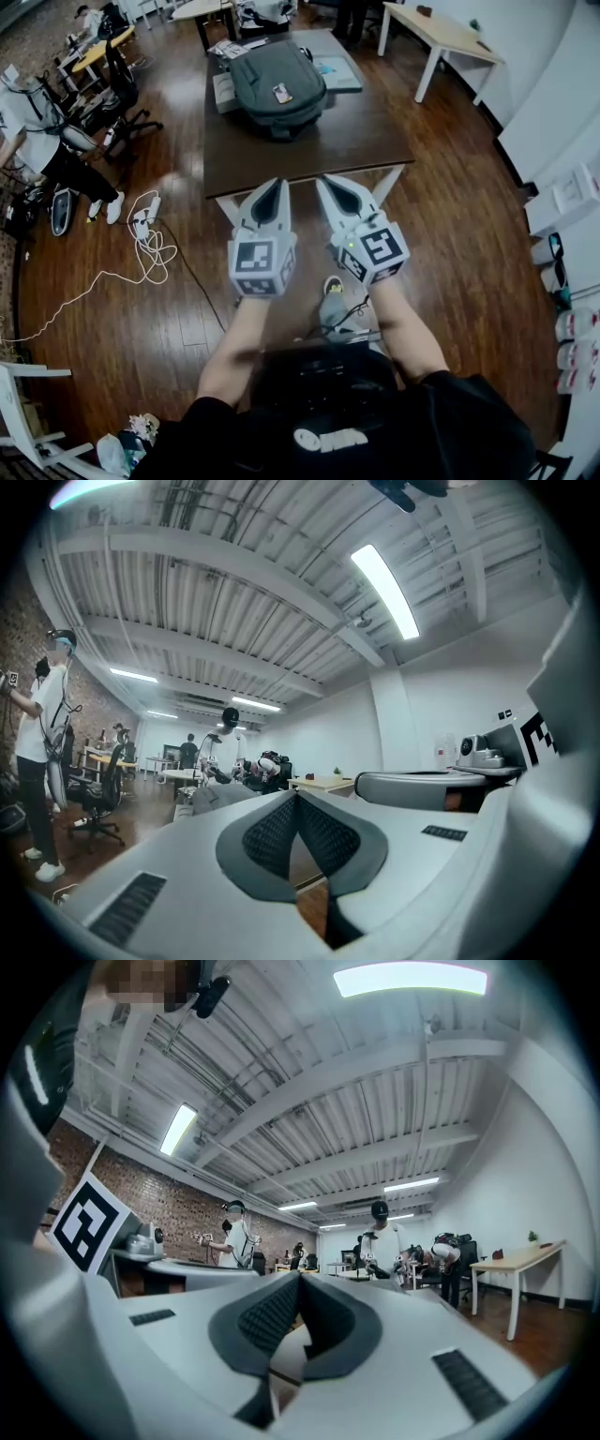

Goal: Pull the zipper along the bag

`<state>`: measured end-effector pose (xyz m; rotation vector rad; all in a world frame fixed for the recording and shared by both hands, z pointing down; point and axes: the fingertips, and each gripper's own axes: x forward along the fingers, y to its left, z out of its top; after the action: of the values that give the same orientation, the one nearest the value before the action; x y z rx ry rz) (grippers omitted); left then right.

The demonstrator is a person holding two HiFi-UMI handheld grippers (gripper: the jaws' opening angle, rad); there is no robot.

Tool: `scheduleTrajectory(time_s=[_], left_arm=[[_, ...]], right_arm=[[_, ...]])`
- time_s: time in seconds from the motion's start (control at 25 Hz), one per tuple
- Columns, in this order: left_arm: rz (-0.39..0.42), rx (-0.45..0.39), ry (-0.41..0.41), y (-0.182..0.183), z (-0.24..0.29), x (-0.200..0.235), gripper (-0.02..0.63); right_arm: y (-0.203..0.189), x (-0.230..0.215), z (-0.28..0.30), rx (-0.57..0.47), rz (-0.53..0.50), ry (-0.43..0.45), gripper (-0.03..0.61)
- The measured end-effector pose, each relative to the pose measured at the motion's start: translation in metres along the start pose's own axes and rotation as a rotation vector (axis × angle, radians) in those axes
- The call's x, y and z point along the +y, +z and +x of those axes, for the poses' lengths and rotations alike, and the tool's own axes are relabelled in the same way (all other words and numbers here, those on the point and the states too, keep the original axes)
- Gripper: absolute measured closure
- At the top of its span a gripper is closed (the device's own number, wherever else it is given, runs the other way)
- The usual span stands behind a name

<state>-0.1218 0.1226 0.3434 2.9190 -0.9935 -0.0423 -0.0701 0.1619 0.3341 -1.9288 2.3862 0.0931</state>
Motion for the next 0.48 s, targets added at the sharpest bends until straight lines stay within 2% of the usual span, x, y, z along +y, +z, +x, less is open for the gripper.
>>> scheduleTrajectory(time_s=[0.24, 0.48], left_arm=[[0.014, 0.014, 0.005, -0.004, 0.073, 0.014, 0.615], [0.009, 0.021, 0.048, 0.003, 0.144, 0.032, 0.615]], right_arm=[[-0.009, -0.060, 0.050, 0.000, 0.019, 0.022, 0.574], [-0.011, -0.117, 0.093, 0.012, 0.029, 0.056, 0.574]])
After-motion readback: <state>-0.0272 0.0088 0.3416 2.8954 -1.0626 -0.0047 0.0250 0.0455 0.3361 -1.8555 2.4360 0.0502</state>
